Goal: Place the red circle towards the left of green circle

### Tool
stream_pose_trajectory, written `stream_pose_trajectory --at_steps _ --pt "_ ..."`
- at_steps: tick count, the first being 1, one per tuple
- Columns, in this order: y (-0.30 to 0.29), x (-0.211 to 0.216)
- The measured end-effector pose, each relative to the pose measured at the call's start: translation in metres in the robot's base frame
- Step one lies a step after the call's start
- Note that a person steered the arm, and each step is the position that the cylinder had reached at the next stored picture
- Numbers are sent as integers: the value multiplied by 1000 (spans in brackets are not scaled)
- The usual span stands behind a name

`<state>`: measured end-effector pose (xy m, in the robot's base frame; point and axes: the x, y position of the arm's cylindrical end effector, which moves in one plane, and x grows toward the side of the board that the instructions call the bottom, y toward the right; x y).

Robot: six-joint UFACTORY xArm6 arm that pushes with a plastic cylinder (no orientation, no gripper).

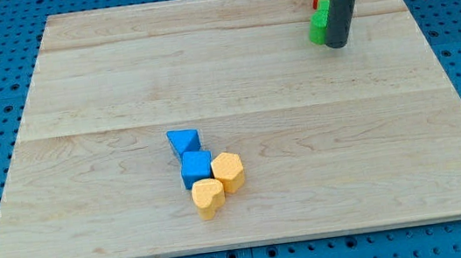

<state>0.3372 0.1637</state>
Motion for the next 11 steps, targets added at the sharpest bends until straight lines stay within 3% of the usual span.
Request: stream_pose_trajectory --at_steps 1,2,3,4,5,7,11 --pt "1 2" --pt "91 -9" --pt "167 -70" --pt "167 -145" --pt "154 -146" --pt "9 -145" --pt "-3 -146"
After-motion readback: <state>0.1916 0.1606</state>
